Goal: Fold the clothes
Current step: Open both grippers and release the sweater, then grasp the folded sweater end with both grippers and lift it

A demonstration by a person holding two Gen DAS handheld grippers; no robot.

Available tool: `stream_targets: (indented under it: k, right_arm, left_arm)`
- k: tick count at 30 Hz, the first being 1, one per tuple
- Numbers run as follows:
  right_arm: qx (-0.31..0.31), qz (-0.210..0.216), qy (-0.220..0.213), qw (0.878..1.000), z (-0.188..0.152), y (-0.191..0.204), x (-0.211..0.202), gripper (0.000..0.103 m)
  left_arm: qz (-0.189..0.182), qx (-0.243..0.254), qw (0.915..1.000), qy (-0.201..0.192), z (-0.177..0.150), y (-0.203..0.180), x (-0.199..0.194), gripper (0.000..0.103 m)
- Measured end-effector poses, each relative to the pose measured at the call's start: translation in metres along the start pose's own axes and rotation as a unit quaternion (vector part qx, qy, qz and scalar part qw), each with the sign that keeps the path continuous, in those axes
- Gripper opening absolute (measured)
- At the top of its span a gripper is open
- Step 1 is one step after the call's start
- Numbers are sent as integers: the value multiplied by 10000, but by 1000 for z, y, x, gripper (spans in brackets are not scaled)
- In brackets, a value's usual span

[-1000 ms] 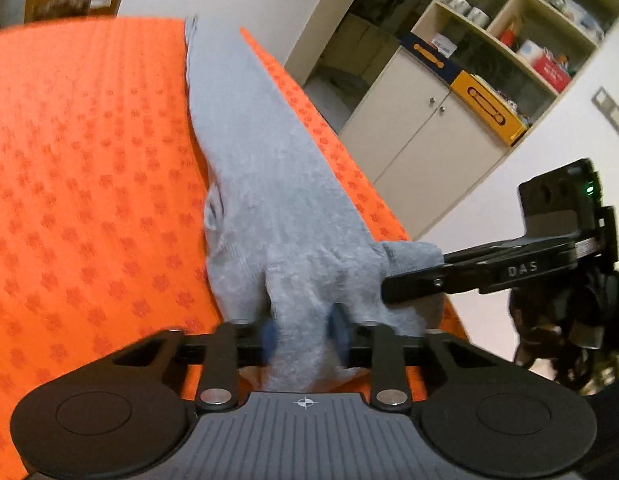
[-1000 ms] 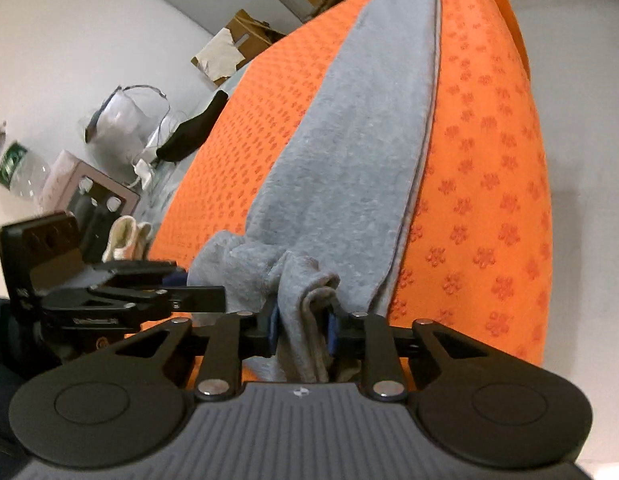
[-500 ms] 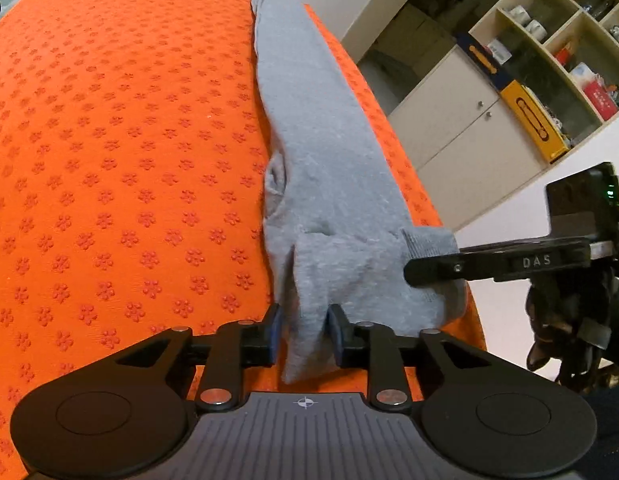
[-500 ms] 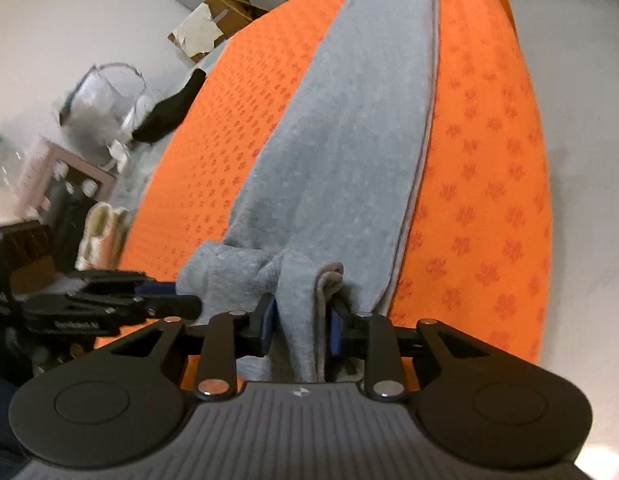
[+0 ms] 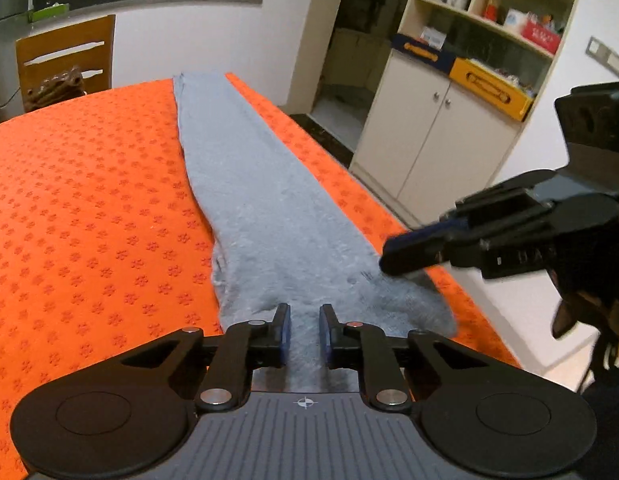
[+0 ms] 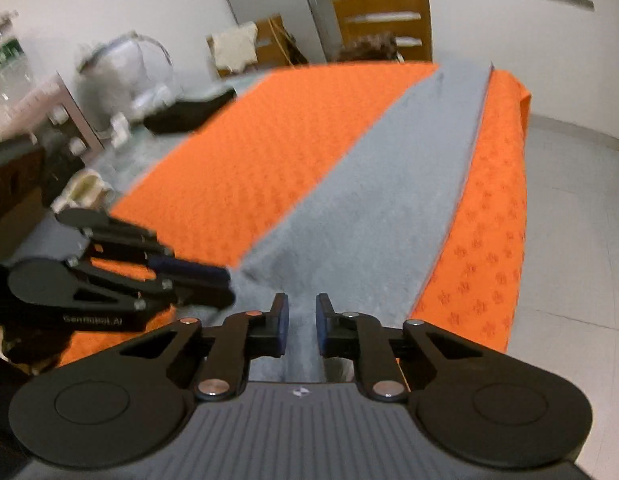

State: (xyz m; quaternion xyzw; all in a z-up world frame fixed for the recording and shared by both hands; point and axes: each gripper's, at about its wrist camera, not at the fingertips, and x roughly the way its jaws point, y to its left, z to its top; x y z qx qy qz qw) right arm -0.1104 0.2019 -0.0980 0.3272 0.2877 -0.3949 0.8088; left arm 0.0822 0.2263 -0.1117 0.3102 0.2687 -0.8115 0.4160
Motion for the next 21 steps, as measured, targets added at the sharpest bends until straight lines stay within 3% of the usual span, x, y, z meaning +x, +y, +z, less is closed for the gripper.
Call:
stream_targets:
  k: [2,5,9,14,17,21]
  right_arm:
    - [-41,-209,218,9995,-6,-4,12,14]
    - [-18,-215,87,9997,-6,-7,12,14]
    - [-295,-233,112,9992,-6,1,1,17]
    - [-1129,-85,131,9935,-23,18,-19,48]
    - [-1631,2,142,9865,-33,28,-31,56]
    - [-2555,-73,276,9664,-44,45,-29,62]
  left_arm:
    - [108,31,9999,70,1,1,13,19]
    - [90,-77,9999,69,5,5,19,20]
    - [27,92,10000,-9,2,3,3,27]
    - [-17,692,9976,-74,-15,-9,-26,52]
    - [-36,1156,9933,-4,-30,-22,-38,59]
    - [105,1646,9862,100,-44,-35,-35,62]
